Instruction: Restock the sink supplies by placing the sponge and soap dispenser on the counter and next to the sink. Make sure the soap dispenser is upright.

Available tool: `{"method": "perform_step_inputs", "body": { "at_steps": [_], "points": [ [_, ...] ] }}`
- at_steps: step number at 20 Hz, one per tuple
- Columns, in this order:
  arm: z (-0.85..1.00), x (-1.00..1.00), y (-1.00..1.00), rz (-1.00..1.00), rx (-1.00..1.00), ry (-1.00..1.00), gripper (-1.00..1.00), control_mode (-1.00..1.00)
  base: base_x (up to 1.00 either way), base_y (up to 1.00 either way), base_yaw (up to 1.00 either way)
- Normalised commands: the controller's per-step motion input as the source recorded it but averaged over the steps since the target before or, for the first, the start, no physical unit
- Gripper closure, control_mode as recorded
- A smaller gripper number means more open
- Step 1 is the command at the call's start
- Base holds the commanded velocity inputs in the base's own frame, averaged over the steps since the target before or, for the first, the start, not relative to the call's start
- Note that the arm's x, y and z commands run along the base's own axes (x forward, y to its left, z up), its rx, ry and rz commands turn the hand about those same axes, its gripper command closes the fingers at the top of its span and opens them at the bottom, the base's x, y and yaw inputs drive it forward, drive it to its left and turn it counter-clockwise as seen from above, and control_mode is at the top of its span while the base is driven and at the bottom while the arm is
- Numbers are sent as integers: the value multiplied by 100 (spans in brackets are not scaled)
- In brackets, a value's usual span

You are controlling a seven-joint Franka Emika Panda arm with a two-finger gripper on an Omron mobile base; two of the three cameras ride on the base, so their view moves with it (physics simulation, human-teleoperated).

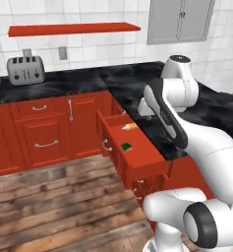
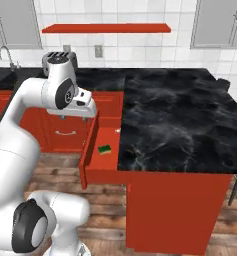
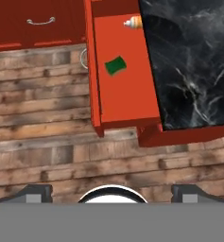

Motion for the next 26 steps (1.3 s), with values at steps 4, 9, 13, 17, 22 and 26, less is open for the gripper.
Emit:
{"method": "perform_step_inputs", "body": {
  "at_steps": [4, 9, 13, 17, 22, 26],
  "points": [
    [0, 0, 0, 0, 0, 0, -100, 100, 32, 100, -37],
    [0, 0, 0, 0, 0, 0, -100, 100, 26, 100, -43],
    [0, 0, 0, 0, 0, 0, -100, 100, 28, 100, -50],
    [0, 0, 0, 0, 0, 0, -100, 100, 25, 100, -53],
    [0, 0, 0, 0, 0, 0, -100, 100, 24, 92, -51],
    [0, 0, 0, 0, 0, 0, -100, 100, 12, 86, -52]
  ]
}}
